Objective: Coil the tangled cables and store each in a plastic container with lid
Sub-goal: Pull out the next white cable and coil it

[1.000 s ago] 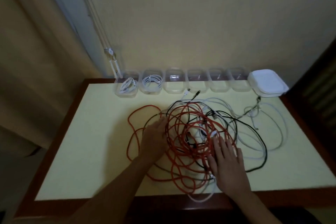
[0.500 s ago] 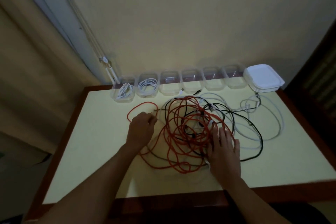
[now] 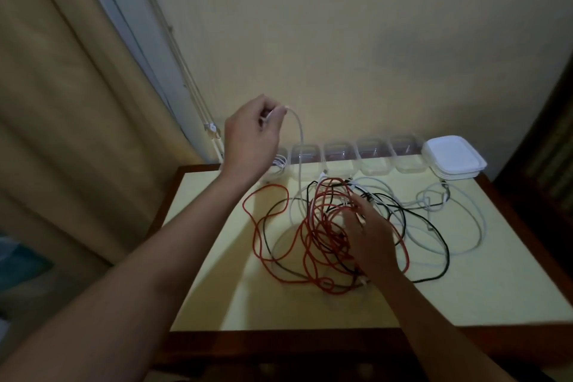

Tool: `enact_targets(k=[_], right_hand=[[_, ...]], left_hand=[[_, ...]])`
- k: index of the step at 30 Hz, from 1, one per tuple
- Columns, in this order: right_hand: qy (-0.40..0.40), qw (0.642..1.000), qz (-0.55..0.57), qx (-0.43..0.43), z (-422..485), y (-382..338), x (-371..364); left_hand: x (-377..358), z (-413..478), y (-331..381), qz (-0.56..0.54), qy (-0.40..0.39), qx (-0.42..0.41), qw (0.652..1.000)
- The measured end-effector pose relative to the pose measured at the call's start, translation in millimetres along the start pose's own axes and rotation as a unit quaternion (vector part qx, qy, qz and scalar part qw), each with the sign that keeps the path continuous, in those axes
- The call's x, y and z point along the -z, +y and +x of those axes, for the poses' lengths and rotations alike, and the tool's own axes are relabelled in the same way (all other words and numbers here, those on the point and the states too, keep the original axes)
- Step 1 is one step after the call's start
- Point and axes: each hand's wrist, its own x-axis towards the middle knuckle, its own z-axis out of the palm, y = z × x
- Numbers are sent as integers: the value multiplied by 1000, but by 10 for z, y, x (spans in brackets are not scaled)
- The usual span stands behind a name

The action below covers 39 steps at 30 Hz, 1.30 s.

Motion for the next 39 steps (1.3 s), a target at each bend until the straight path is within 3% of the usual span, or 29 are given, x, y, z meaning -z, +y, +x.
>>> enact_targets(k=[8,12,15,17,19,24,27,35,39], right_hand=[[-189,982,19,4,235,-777,-27],[-201,977,-77,-5,249,-652,-132],[-182,975,-122,-41,253,-587,-90],[-156,983,-42,-83,308,-702,11],[-121,978,109,-130,442,-924,149],[-67,882,447,-133,1005,-1581,622],[-48,875,471,-101,1090,-1794,901],[-149,845,477,-189,764,-1652,925],[-168,850,455,-204,656,-1536,916]], left_hand=[[251,-68,1045,-150,4,-35,988],[467,-59,1205,-200,41,-34,978],[580,-62,1099,-178,59,-4,982],[613,-98,960,-157,59,29,985],[621,-158,817,-133,54,74,987],[592,-274,537,-118,38,174,977],[562,-297,456,-115,14,187,975],[34,-630,167,-71,-158,190,966],[-197,-768,99,-51,-194,177,964]])
